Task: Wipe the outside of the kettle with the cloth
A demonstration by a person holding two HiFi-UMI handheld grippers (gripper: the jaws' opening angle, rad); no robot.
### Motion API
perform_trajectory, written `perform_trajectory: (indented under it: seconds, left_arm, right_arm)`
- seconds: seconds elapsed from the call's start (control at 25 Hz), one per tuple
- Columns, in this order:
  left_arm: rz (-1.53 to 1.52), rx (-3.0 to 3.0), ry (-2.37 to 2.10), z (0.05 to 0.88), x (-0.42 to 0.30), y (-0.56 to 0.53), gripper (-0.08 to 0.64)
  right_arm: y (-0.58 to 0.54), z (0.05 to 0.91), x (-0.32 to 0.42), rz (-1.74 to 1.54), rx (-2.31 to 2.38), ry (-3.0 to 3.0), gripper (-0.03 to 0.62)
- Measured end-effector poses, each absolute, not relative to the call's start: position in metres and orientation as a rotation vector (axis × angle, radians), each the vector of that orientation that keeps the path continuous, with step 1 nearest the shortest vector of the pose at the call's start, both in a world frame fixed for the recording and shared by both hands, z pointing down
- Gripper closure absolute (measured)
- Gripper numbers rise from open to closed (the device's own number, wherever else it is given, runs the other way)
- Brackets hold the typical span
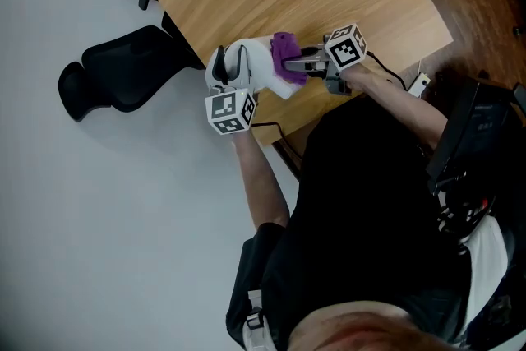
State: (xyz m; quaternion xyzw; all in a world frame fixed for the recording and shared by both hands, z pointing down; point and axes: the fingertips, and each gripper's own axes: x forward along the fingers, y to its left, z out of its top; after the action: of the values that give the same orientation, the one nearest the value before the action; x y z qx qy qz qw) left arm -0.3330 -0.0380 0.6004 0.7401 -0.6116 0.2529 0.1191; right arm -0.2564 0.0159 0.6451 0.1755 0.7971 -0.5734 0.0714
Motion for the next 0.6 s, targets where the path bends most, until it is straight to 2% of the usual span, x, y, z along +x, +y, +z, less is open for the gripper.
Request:
perform_trajectory:
  seconds: [0.4,0.6]
  left_arm:
    - [0.742,2.171,-1.790,0.601,-0.334,-0.036,0.495]
    - [0.743,2.173,-1.789,0.603,-0.335,-0.036,0.497]
  right_arm:
    - [0.021,0.794,-0.270,-2.119,0.176,2.768,0.538]
    - [0.020,0.826,-0.273,-2.278,0.039,2.855,0.540]
